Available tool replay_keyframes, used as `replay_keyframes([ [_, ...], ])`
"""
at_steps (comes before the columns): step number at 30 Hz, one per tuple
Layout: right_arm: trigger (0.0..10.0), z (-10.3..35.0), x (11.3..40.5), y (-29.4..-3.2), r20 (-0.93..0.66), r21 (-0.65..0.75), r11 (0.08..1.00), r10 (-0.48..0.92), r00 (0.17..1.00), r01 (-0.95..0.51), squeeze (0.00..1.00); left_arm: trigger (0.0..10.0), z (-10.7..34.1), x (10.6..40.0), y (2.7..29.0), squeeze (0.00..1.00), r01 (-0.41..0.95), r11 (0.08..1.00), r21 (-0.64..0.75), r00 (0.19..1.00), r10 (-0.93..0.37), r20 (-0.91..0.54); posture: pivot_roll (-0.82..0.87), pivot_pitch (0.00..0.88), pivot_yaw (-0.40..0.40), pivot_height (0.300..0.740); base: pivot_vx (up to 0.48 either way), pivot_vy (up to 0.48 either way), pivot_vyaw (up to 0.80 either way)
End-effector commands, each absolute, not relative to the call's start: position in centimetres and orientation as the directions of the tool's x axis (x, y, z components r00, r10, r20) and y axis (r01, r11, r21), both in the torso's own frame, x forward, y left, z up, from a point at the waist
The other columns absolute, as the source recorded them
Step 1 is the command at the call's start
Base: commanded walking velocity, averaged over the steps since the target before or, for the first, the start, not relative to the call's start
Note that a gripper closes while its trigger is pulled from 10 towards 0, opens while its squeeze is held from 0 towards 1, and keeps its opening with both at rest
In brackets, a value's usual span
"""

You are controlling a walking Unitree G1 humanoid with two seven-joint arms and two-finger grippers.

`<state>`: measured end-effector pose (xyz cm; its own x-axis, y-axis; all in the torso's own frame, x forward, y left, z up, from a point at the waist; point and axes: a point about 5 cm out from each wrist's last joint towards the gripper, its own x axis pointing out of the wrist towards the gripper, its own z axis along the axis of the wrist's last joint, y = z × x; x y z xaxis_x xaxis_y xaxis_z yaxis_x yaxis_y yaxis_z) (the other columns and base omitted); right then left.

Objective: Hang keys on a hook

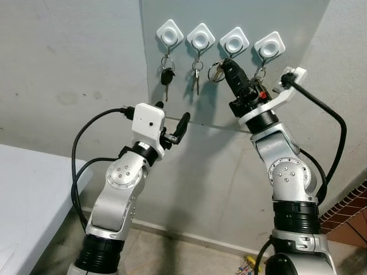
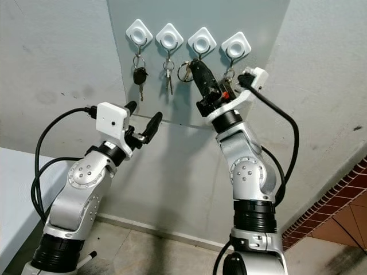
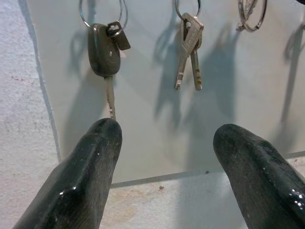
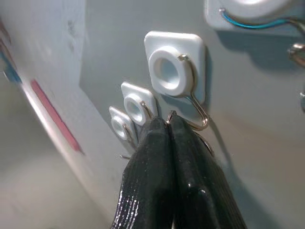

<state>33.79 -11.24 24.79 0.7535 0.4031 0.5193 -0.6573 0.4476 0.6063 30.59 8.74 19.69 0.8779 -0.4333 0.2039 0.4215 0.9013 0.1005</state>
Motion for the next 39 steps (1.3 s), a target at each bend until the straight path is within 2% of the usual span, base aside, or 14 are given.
replay_keyframes([
  [1, 10.0, 25.5, 33.5, -12.3, 0.548, 0.622, 0.432, 0.354, 0.757, -0.653, 0.00, 10.0, 20.4, 30.6, 8.7, 0.00, 0.432, 0.895, 0.108, 0.868, -0.445, 0.221, -0.11, 0.000, -0.018, 0.740, 0.000, 0.000, 0.00],
  [3, 10.0, 25.3, 33.3, -12.2, 0.551, 0.640, 0.400, 0.357, 0.754, -0.656, 0.00, 10.0, 20.3, 30.6, 8.7, 0.00, 0.431, 0.896, 0.106, 0.869, -0.444, 0.219, -0.11, 0.000, -0.017, 0.740, 0.000, 0.000, 0.00],
  [7, 10.0, 25.2, 33.2, -12.3, 0.550, 0.645, 0.392, 0.357, 0.755, -0.656, 0.00, 10.0, 20.3, 30.5, 8.7, 0.00, 0.431, 0.896, 0.106, 0.869, -0.444, 0.219, -0.11, 0.000, -0.017, 0.740, 0.000, 0.000, 0.00],
  [10, 10.0, 24.4, 33.0, -12.4, 0.544, 0.699, 0.330, 0.331, 0.771, -0.635, 0.00, 10.0, 20.3, 30.5, 8.7, 0.00, 0.432, 0.896, 0.105, 0.870, -0.444, 0.215, -0.11, 0.000, -0.017, 0.740, 0.000, 0.000, 0.00],
  [25, 10.0, 22.8, 31.9, -11.6, 0.502, 0.705, 0.314, 0.411, 0.761, -0.635, 0.00, 10.0, 20.3, 30.6, 8.6, 0.00, 0.433, 0.896, 0.095, 0.870, -0.444, 0.215, -0.11, 0.000, -0.016, 0.740, 0.000, 0.000, 0.00],
  [26, 10.0, 22.8, 31.9, -11.5, 0.502, 0.698, 0.322, 0.417, 0.758, -0.639, 1.00, 10.0, 20.3, 30.6, 8.6, 0.00, 0.433, 0.896, 0.095, 0.870, -0.443, 0.215, -0.11, 0.000, -0.017, 0.740, 0.000, 0.000, 0.00],
  [29, 10.0, 22.7, 32.0, -11.4, 0.493, 0.674, 0.368, 0.421, 0.761, -0.640, 1.00, 10.0, 20.3, 30.6, 8.7, 0.00, 0.424, 0.900, 0.099, 0.874, -0.435, 0.217, -0.11, 0.000, -0.018, 0.740, 0.000, 0.000, 0.00],
  [34, 10.0, 22.1, 32.3, -11.1, 0.439, 0.530, 0.564, 0.457, 0.773, -0.634, 1.00, 10.0, 20.2, 30.8, 9.0, 0.00, 0.383, 0.918, 0.102, 0.891, -0.397, 0.220, -0.11, 0.000, -0.017, 0.740, 0.000, 0.000, 0.00],
  [37, 10.0, 21.8, 32.4, -11.0, 0.431, 0.502, 0.590, 0.463, 0.775, -0.632, 1.00, 10.0, 20.2, 30.9, 9.2, 0.00, 0.363, 0.926, 0.103, 0.899, -0.377, 0.222, -0.11, 0.000, -0.017, 0.740, 0.000, 0.000, 0.00],
  [38, 10.0, 21.5, 32.5, -10.9, 0.416, 0.455, 0.641, 0.461, 0.784, -0.618, 1.00, 10.0, 20.0, 30.9, 9.5, 0.00, 0.341, 0.934, 0.107, 0.908, -0.357, 0.218, -0.11, 0.000, -0.018, 0.740, 0.000, 0.000, 0.00],
  [39, 10.0, 21.4, 32.6, -10.8, 0.412, 0.441, 0.652, 0.463, 0.785, -0.616, 1.00, 10.0, 19.9, 31.0, 9.6, 0.00, 0.335, 0.936, 0.108, 0.911, -0.351, 0.217, -0.11, 0.000, -0.017, 0.740, 0.000, 0.000, 0.00],
])
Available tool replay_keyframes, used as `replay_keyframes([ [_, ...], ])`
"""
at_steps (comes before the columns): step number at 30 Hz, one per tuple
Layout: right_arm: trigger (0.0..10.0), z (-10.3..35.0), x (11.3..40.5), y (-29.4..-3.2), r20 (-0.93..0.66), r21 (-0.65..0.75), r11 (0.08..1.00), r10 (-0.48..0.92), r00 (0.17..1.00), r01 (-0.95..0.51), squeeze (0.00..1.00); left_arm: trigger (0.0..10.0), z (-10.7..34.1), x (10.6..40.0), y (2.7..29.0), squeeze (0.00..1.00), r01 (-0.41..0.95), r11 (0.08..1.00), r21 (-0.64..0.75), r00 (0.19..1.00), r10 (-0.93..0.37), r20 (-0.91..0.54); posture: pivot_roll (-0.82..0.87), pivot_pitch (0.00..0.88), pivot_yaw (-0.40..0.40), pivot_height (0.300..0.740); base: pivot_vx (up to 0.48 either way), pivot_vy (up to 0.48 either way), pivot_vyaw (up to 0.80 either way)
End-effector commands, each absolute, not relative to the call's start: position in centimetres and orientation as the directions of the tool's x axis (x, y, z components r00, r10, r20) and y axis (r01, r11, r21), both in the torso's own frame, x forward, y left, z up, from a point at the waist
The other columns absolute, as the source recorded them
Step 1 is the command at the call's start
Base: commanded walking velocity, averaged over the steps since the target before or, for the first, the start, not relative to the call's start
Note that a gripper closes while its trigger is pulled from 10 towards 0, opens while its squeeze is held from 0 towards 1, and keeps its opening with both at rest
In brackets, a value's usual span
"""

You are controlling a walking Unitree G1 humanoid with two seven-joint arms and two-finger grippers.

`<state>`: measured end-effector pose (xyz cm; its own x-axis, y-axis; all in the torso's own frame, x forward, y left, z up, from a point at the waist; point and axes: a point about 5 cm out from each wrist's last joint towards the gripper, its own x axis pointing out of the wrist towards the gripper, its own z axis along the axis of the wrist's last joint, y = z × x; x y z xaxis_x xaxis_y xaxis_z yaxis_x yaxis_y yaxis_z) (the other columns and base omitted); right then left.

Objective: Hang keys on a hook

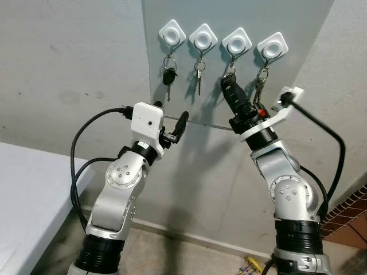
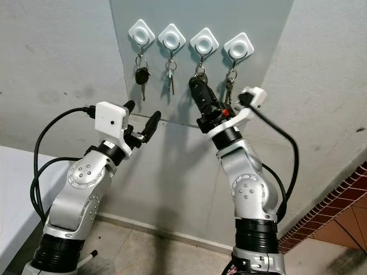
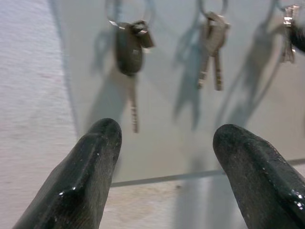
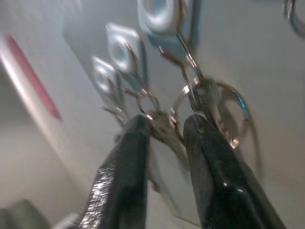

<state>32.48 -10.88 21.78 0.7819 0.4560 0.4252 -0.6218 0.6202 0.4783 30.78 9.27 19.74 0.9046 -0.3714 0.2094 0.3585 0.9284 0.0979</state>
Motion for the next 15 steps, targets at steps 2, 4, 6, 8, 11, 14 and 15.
replay_keyframes([
  [2, 10.0, 21.2, 32.5, -10.7, 0.405, 0.429, 0.660, 0.469, 0.784, -0.617, 1.00, 10.0, 19.8, 30.9, 9.7, 0.00, 0.328, 0.939, 0.104, 0.914, -0.343, 0.215, -0.11, 0.000, -0.017, 0.740, 0.000, 0.000, 0.00],
  [4, 10.0, 20.5, 32.5, -10.6, 0.383, 0.401, 0.683, 0.480, 0.789, -0.610, 1.00, 10.0, 19.3, 30.9, 10.0, 0.00, 0.310, 0.946, 0.094, 0.924, -0.323, 0.203, -0.11, 0.000, -0.017, 0.740, 0.000, 0.000, 0.00],
  [6, 10.0, 19.8, 32.4, -10.6, 0.360, 0.370, 0.705, 0.492, 0.793, -0.605, 1.00, 10.0, 18.8, 30.9, 10.3, 0.00, 0.291, 0.953, 0.088, 0.934, -0.303, 0.190, -0.11, 0.000, -0.016, 0.740, 0.000, 0.000, 0.00],
  [8, 10.0, 18.9, 32.4, -10.6, 0.334, 0.351, 0.725, 0.494, 0.802, -0.593, 1.00, 10.0, 17.9, 30.9, 10.7, 0.00, 0.272, 0.960, 0.072, 0.945, -0.280, 0.167, -0.11, 0.000, -0.015, 0.740, 0.000, 0.000, 0.00],
  [11, 10.0, 17.8, 32.3, -10.7, 0.303, 0.326, 0.749, 0.496, 0.814, -0.577, 1.00, 10.0, 16.7, 30.9, 11.2, 0.00, 0.246, 0.968, 0.050, 0.958, -0.251, 0.137, -0.11, 0.000, -0.015, 0.740, 0.000, 0.000, 0.00],
  [14, 10.0, 16.5, 32.3, -10.8, 0.263, 0.294, 0.772, 0.502, 0.824, -0.564, 1.00, 10.0, 15.4, 30.8, 11.8, 0.00, 0.215, 0.975, 0.058, 0.969, -0.220, 0.116, -0.11, 0.000, -0.013, 0.740, 0.000, 0.000, 0.00],
  [15, 10.0, 13.7, 32.0, -11.0, 0.174, 0.274, 0.793, 0.515, 0.839, -0.544, 1.00, 10.0, 12.5, 30.6, 12.7, 0.00, 0.175, 0.980, 0.092, 0.983, -0.180, 0.041, -0.11, 0.000, -0.010, 0.740, 0.000, 0.000, 0.00],
])
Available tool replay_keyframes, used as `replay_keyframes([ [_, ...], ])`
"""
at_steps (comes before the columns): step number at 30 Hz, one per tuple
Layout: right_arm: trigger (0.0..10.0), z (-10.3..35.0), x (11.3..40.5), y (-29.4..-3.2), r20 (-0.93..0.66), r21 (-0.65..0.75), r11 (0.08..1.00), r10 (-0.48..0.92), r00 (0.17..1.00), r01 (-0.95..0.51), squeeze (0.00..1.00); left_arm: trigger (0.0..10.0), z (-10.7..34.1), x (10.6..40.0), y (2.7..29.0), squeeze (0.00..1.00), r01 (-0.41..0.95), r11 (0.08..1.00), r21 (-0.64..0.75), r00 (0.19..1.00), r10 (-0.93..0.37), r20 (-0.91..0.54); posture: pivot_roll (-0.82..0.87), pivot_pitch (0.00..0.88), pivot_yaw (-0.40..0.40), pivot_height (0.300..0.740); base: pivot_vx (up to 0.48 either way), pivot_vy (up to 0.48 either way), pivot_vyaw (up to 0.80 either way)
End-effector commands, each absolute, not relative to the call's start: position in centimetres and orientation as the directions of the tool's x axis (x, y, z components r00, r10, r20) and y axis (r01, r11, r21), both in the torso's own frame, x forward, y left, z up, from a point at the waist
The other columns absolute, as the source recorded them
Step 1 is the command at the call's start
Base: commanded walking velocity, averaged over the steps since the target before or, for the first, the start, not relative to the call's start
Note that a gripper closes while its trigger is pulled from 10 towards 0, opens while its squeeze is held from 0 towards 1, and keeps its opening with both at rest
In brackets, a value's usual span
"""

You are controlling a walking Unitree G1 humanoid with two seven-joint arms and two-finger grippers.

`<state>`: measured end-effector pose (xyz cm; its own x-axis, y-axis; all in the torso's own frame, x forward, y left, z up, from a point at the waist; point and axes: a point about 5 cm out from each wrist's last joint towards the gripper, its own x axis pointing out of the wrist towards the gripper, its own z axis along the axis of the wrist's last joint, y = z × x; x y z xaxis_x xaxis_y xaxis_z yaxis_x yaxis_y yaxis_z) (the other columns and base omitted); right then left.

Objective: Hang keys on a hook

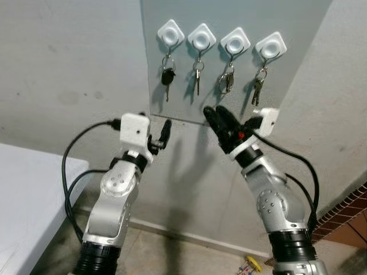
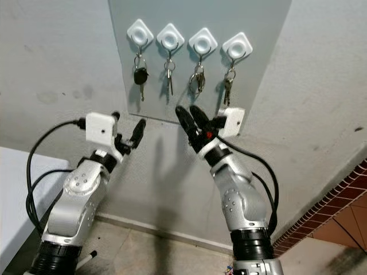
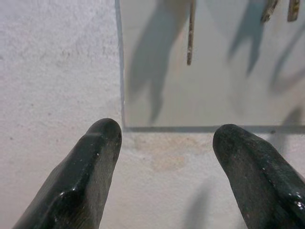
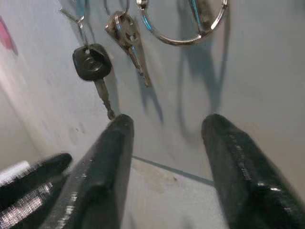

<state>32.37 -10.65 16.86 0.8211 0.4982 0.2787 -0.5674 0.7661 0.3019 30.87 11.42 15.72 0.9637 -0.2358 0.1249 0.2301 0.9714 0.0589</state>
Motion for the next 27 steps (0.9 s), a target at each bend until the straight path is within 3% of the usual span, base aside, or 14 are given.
replay_keyframes([
  [1, 10.0, 13.7, 32.0, -11.0, 0.174, 0.274, 0.793, 0.515, 0.839, -0.544, 1.00, 10.0, 12.5, 30.6, 12.7, 0.00, 0.175, 0.980, 0.092, 0.983, -0.180, 0.041, -0.11, 0.000, -0.010, 0.740, 0.000, 0.000, 0.00],
  [2, 10.0, 9.1, 31.1, -11.5, 0.021, 0.219, 0.838, 0.508, 0.861, -0.499, 1.00, 10.0, 7.7, 29.7, 14.3, 0.00, 0.114, 0.987, 0.110, 0.991, -0.105, -0.087, -0.11, 0.000, -0.009, 0.740, 0.000, 0.000, 0.00],
  [5, 10.0, 6.1, 30.2, -11.8, -0.086, 0.185, 0.862, 0.493, 0.866, -0.472, 1.00, 10.0, 4.5, 28.7, 15.3, 0.00, 0.080, 0.990, 0.118, 0.981, -0.057, -0.185, -0.11, 0.000, -0.008, 0.740, 0.000, 0.000, 0.00],
  [8, 10.0, 3.4, 29.2, -12.1, -0.192, 0.163, 0.880, 0.472, 0.861, -0.446, 1.00, 10.0, 2.5, 27.6, 15.7, 0.00, 0.097, 0.966, 0.238, 0.976, -0.046, -0.211, -0.10, 0.000, -0.004, 0.740, 0.000, 0.000, 0.00],
  [12, 10.0, 0.3, 27.6, -13.1, -0.339, 0.098, 0.919, 0.392, 0.855, -0.383, 1.00, 10.0, -0.8, 25.9, 16.5, 0.00, 0.121, 0.975, 0.184, 0.927, -0.045, -0.372, -0.11, 0.000, 0.002, 0.740, 0.000, 0.000, 0.00],
  [15, 10.0, -1.3, 26.6, -13.5, -0.417, 0.081, 0.928, 0.363, 0.833, -0.364, 1.00, 10.0, -2.6, 24.8, 17.4, 0.00, 0.090, 0.984, 0.152, 0.877, -0.006, -0.480, -0.11, 0.000, 0.004, 0.740, 0.000, 0.000, 0.00],
  [25, 10.0, -4.1, 24.2, -15.1, -0.552, 0.031, 0.955, 0.263, 0.791, -0.296, 1.00, 10.0, -4.6, 23.0, 18.4, 0.00, 0.035, 0.990, 0.138, 0.832, 0.047, -0.552, -0.12, 0.000, 0.009, 0.740, 0.000, 0.000, 0.00],
  [26, 10.0, -4.3, 24.0, -15.2, -0.558, 0.038, 0.957, 0.258, 0.788, -0.287, 0.11, 10.0, -4.7, 22.9, 18.4, 0.00, 0.031, 0.990, 0.135, 0.833, 0.049, -0.552, -0.12, 0.000, 0.010, 0.740, 0.000, 0.000, 0.00],
  [27, 10.0, -4.4, 23.8, -15.3, -0.565, 0.051, 0.961, 0.253, 0.785, -0.273, 0.00, 10.0, -4.8, 22.8, 18.4, 0.00, 0.028, 0.991, 0.131, 0.832, 0.050, -0.552, -0.12, 0.000, 0.011, 0.740, 0.000, 0.000, 0.00],
])
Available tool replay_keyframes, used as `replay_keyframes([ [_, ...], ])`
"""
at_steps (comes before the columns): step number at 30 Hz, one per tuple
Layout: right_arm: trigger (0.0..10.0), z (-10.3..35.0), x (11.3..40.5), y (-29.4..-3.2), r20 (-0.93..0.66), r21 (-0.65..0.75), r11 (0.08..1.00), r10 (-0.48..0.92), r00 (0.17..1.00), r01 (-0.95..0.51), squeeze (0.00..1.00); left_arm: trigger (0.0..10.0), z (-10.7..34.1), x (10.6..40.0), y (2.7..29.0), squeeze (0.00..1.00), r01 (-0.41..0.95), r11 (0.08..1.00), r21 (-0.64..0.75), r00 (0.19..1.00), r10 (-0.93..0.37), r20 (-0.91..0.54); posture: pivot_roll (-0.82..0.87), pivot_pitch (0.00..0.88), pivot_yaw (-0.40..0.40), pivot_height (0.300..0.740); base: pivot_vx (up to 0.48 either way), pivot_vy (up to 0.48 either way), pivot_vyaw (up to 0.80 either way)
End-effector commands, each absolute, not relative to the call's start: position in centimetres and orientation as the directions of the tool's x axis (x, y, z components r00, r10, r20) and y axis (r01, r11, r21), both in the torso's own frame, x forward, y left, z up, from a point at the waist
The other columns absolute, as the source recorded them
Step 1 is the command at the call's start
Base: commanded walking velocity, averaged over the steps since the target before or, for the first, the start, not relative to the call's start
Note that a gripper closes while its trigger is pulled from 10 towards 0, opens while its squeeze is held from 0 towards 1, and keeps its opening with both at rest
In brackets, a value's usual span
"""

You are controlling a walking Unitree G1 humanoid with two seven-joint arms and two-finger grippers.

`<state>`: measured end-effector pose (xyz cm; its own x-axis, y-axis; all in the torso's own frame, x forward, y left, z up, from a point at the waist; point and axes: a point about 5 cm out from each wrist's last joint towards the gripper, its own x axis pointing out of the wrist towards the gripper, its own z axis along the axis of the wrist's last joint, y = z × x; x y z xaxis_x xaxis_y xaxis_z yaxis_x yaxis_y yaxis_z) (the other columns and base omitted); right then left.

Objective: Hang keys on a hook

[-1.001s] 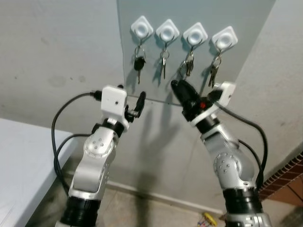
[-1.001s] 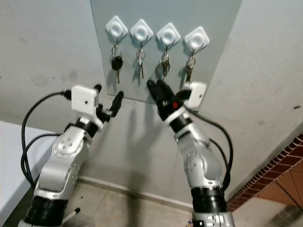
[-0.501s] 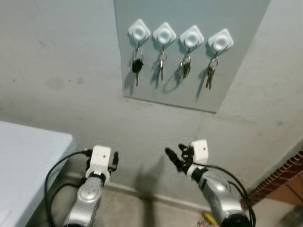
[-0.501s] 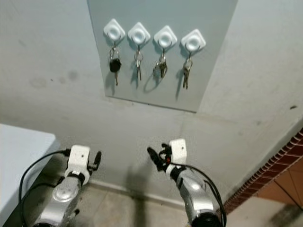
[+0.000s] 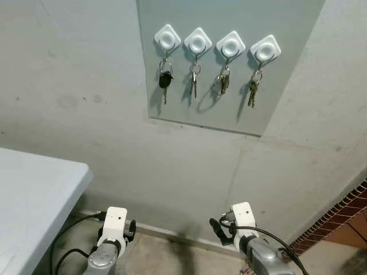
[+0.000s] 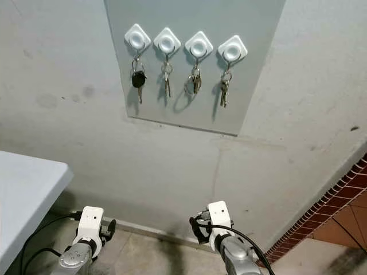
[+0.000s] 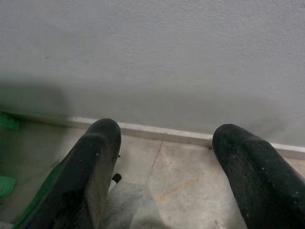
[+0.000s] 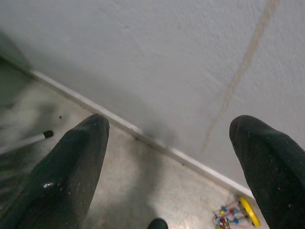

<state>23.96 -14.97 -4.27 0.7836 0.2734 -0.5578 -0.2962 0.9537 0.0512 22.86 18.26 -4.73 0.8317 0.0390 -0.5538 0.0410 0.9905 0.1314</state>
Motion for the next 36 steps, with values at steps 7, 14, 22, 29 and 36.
replay_keyframes([
  [7, 10.0, -5.3, 22.9, -15.9, -0.613, 0.025, 0.970, 0.207, 0.762, -0.243, 0.00, 10.0, -5.5, 21.9, 18.5, 0.00, -0.004, 0.997, 0.080, 0.811, 0.050, -0.582, -0.12, 0.000, 0.013, 0.740, 0.000, 0.000, 0.00],
  [14, 10.0, -7.0, 20.4, -16.7, -0.703, 0.014, 0.976, 0.165, 0.692, -0.218, 0.00, 10.0, -6.7, 20.0, 19.5, 0.00, -0.050, 0.998, 0.043, 0.755, 0.066, -0.652, -0.13, 0.000, 0.016, 0.740, 0.000, 0.000, 0.00],
  [22, 10.0, -8.4, 17.9, -17.3, -0.775, 0.012, 0.982, 0.129, 0.619, -0.188, 0.00, 10.0, -8.3, 16.6, 20.5, 0.00, -0.094, 0.992, 0.082, 0.683, 0.125, -0.719, -0.14, 0.000, 0.019, 0.740, 0.000, 0.000, 0.00],
  [29, 10.0, -8.7, 17.3, -17.8, -0.796, 0.004, 0.986, 0.105, 0.597, -0.168, 0.00, 10.0, -8.5, 16.3, 20.4, 0.00, -0.115, 0.990, 0.078, 0.673, 0.136, -0.728, -0.12, 0.000, 0.006, 0.740, 0.000, 0.000, 0.00],
  [36, 10.0, -8.6, 17.5, -17.4, -0.794, 0.007, 0.984, 0.115, 0.598, -0.180, 0.00, 10.0, -8.2, 17.1, 20.3, 0.00, -0.125, 0.989, 0.079, 0.683, 0.144, -0.716, -0.11, 0.000, 0.001, 0.740, 0.000, 0.000, 0.00],
])
